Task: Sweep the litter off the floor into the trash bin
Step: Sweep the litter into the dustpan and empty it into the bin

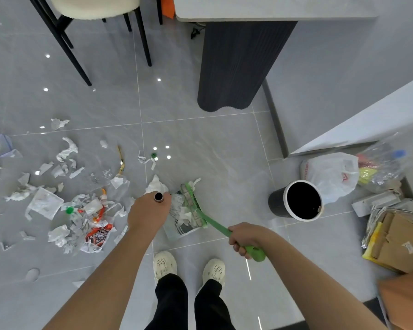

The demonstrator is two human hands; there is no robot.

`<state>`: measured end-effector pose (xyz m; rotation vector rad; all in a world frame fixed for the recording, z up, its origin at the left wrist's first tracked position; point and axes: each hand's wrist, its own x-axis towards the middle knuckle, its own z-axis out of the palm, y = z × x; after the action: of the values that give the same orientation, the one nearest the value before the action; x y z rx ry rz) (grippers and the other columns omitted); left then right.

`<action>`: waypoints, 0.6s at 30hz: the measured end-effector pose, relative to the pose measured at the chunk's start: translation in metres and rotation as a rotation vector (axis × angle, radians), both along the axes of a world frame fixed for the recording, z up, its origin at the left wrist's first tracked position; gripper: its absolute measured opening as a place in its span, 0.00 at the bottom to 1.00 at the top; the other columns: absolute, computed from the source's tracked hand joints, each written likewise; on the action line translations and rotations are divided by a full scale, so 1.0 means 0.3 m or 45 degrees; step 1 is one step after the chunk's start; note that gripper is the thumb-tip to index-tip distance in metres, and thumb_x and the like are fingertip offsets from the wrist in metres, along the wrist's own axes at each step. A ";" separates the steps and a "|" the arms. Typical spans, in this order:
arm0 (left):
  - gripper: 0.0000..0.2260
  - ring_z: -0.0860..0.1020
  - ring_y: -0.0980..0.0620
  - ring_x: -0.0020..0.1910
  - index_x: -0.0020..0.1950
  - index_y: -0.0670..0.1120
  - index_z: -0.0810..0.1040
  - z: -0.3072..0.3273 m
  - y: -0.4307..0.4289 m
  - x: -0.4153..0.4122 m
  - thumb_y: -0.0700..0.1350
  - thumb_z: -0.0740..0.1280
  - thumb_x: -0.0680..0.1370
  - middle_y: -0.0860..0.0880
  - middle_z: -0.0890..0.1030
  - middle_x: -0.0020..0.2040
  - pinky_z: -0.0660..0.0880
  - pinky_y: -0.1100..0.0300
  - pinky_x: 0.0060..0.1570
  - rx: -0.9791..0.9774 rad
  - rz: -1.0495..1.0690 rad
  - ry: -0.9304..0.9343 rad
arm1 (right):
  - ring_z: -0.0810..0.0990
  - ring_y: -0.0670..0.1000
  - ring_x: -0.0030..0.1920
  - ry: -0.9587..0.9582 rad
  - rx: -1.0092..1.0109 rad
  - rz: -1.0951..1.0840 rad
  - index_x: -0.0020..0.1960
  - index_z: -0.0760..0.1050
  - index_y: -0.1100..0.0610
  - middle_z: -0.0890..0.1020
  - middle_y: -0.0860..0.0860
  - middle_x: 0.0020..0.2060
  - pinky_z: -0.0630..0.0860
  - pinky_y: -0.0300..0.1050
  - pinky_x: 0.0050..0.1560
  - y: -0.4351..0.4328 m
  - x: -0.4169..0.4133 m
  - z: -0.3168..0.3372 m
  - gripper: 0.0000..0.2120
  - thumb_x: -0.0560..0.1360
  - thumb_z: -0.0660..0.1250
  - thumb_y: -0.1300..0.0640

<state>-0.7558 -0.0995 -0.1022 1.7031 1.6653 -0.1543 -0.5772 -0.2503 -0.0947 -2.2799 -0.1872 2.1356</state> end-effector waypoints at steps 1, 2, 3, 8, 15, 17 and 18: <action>0.19 0.75 0.42 0.36 0.29 0.44 0.69 0.000 0.008 -0.008 0.50 0.59 0.79 0.43 0.75 0.31 0.70 0.56 0.38 -0.037 0.032 -0.009 | 0.66 0.47 0.23 0.006 -0.009 -0.002 0.68 0.68 0.62 0.70 0.53 0.29 0.66 0.36 0.22 -0.003 0.019 0.008 0.19 0.77 0.56 0.66; 0.19 0.76 0.41 0.36 0.29 0.43 0.70 0.000 0.016 -0.016 0.49 0.59 0.78 0.42 0.77 0.33 0.70 0.56 0.38 -0.066 0.082 -0.044 | 0.66 0.47 0.23 0.008 -0.011 0.001 0.70 0.66 0.62 0.70 0.53 0.28 0.65 0.36 0.22 -0.004 0.034 0.017 0.21 0.77 0.56 0.66; 0.17 0.77 0.41 0.36 0.30 0.42 0.71 0.000 0.025 -0.024 0.48 0.60 0.78 0.40 0.79 0.34 0.71 0.56 0.38 -0.087 0.137 -0.095 | 0.66 0.47 0.23 -0.001 -0.014 0.018 0.71 0.65 0.62 0.70 0.53 0.28 0.65 0.36 0.22 -0.004 0.046 0.023 0.22 0.77 0.56 0.66; 0.16 0.75 0.40 0.32 0.26 0.42 0.68 0.039 0.066 -0.058 0.43 0.61 0.75 0.37 0.80 0.32 0.70 0.55 0.36 0.032 0.236 -0.192 | 0.68 0.49 0.23 -0.144 -0.016 0.334 0.65 0.70 0.65 0.72 0.53 0.27 0.68 0.38 0.24 0.009 0.072 0.042 0.18 0.75 0.56 0.66; 0.19 0.66 0.47 0.28 0.26 0.42 0.65 0.108 0.087 -0.077 0.41 0.62 0.77 0.44 0.69 0.26 0.65 0.56 0.32 0.159 0.124 -0.103 | 0.75 0.48 0.29 -0.424 -0.020 0.610 0.61 0.70 0.65 0.75 0.54 0.32 0.71 0.39 0.30 0.060 0.030 0.017 0.15 0.77 0.54 0.63; 0.18 0.68 0.45 0.29 0.27 0.41 0.67 0.103 0.100 -0.094 0.41 0.61 0.77 0.44 0.70 0.26 0.66 0.56 0.33 0.158 0.104 -0.079 | 0.76 0.50 0.32 -0.484 0.009 0.632 0.62 0.70 0.66 0.74 0.54 0.33 0.73 0.40 0.34 0.084 0.015 -0.029 0.15 0.78 0.55 0.63; 0.17 0.69 0.44 0.30 0.28 0.40 0.69 0.096 0.106 -0.105 0.41 0.61 0.77 0.43 0.71 0.27 0.67 0.56 0.34 0.157 0.103 -0.064 | 0.77 0.50 0.32 -0.507 0.023 0.658 0.63 0.70 0.66 0.74 0.53 0.33 0.74 0.40 0.35 0.096 0.005 -0.055 0.16 0.78 0.55 0.63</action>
<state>-0.7874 -0.0678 -0.0734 1.7116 1.7340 0.0301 -0.5757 -0.2215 -0.1113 -2.8628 -0.8807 1.7889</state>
